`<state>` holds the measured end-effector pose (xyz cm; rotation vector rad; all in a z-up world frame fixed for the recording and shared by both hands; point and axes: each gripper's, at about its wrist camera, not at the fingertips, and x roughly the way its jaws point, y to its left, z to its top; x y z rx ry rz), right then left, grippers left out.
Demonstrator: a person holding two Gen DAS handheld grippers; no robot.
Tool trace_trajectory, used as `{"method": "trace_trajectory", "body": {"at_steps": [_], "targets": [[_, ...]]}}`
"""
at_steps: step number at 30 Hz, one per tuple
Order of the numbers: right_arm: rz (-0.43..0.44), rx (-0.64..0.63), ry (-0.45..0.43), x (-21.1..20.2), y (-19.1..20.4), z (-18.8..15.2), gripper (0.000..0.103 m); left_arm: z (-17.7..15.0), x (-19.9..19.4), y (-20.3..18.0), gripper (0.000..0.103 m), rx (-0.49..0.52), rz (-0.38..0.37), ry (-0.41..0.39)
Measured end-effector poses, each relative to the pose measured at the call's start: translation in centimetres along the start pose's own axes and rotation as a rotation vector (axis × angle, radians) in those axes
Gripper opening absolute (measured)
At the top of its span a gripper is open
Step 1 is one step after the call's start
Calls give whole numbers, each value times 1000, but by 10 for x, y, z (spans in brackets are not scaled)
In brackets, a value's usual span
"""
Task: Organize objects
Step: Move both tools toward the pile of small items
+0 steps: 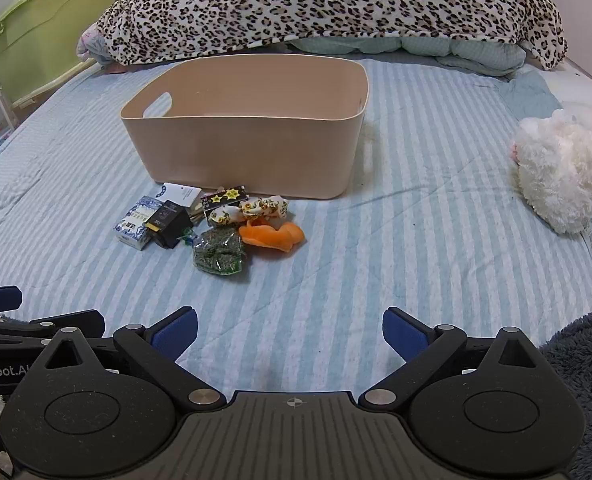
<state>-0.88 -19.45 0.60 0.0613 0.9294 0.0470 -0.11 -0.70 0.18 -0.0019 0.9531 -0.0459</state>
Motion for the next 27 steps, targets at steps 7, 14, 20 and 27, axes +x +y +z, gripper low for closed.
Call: {"method": "trace_trajectory", "body": {"at_steps": [7,14,20,27], "targets": [[0,-3,0,1,2,-1,98,0,0,0,100,1,1,0],[0,-5,2,2,3,0,98,0,0,0,100,1,0,-1],[3,-2,4,3,3,-1,98,-1,3,3,100,8,4,-2],[7,-1,6,5,3,0,99,-1,5,4,100,11,5,0]]}}
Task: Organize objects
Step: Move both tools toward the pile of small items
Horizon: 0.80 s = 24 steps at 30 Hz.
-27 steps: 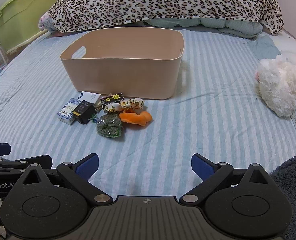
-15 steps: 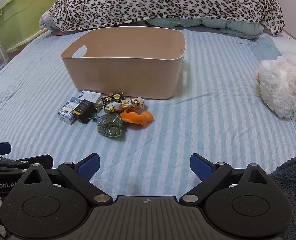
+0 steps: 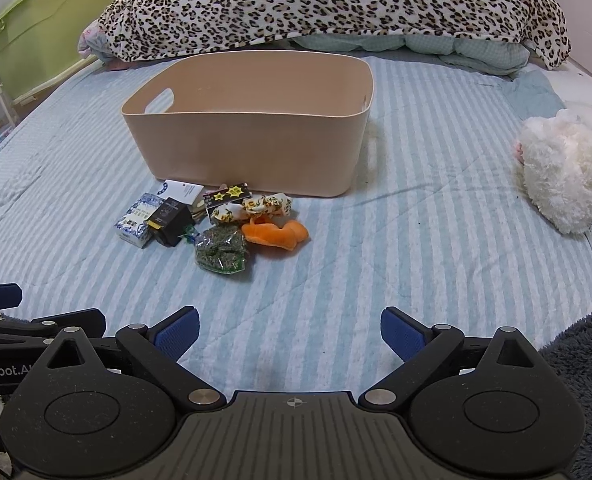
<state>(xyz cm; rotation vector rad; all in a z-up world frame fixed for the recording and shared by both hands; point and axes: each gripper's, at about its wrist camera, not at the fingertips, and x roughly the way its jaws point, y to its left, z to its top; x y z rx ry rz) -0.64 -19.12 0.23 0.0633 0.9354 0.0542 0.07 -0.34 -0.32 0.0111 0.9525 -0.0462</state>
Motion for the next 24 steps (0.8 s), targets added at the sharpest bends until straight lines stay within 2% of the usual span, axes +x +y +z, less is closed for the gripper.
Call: {"method": "trace_trajectory", "body": {"at_steps": [11,24], "targets": [[-11,4,7,10,-6,5,101,11,7,4,100,7,21,-4],[-52,13,24,39,-25,24,101,31,35,17,100,-1,65,20]]}}
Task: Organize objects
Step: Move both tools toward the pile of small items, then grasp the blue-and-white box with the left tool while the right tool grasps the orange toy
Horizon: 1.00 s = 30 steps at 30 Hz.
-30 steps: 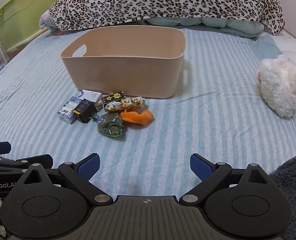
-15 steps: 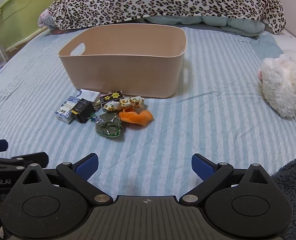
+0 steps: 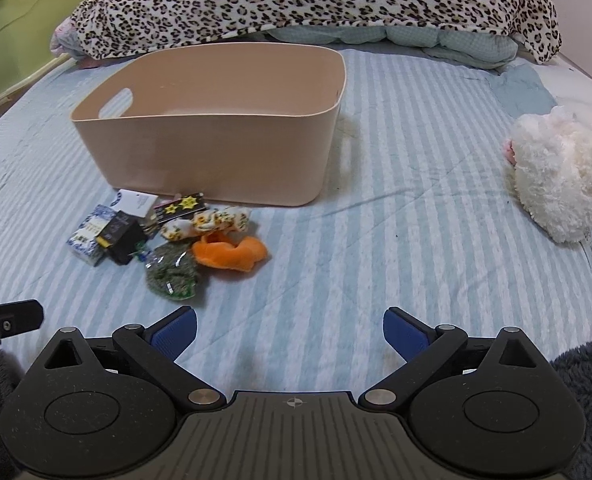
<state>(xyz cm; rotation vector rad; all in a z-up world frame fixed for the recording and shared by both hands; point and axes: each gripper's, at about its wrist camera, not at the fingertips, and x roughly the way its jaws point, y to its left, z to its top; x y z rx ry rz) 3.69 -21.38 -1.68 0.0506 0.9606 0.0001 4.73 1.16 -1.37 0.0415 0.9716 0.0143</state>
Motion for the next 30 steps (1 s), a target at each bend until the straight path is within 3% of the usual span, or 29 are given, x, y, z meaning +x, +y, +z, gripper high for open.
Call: {"method": "trace_trajectory", "body": {"at_steps": [6,21,23,26,30], "targets": [[-14,-13,14,23,-1,11,101,17,24,5,100,18,34,7],[62,-18,52,86,14,36,96,47,100,18,98,50,68,92],[64,-26,66,94,17,36,93,49,111,18,89,56,43,123],[66,-37,84,104,22,33,91,49,120,16,88,62,21,136],[70,-54,63,108,25,30,88,48,123,10,85,108,9,98]]}}
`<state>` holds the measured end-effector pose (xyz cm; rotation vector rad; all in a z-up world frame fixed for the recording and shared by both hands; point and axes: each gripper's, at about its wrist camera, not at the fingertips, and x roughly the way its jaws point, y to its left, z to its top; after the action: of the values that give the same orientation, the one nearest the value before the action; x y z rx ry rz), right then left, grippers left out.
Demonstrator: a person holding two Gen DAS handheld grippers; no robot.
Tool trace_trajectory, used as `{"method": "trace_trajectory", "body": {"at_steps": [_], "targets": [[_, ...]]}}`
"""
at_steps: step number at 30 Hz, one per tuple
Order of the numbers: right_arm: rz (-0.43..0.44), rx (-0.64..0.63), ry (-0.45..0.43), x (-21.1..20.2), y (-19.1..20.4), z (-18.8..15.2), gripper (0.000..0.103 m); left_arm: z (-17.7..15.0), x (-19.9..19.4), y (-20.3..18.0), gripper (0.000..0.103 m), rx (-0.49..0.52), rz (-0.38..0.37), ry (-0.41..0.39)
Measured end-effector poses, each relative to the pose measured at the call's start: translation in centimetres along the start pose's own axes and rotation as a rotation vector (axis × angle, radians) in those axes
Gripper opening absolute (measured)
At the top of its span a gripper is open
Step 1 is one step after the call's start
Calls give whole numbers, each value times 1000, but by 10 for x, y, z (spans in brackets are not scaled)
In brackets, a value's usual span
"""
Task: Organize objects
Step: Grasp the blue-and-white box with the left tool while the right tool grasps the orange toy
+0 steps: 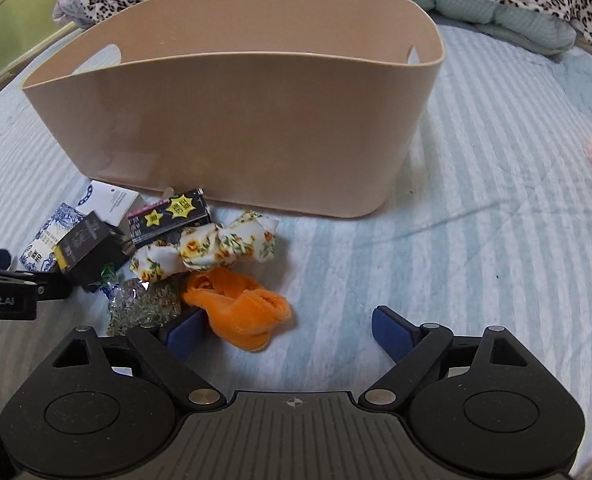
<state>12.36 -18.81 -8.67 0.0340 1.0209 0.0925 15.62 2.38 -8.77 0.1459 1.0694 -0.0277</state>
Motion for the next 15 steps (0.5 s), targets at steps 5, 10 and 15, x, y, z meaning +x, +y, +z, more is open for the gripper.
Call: {"method": "trace_trajectory", "body": {"at_steps": [5,10,15], "targets": [[34,13,-28,-1,-2,0,67,0,6,2,70,-18,-67,-42],[63,28,-47,-6,-7,-1,22,-2,5,-2,50,-14,-102,-70],[98,51,-41,-17,-17,0,10,-8,-7,-12,49,12,-84,-67]]}}
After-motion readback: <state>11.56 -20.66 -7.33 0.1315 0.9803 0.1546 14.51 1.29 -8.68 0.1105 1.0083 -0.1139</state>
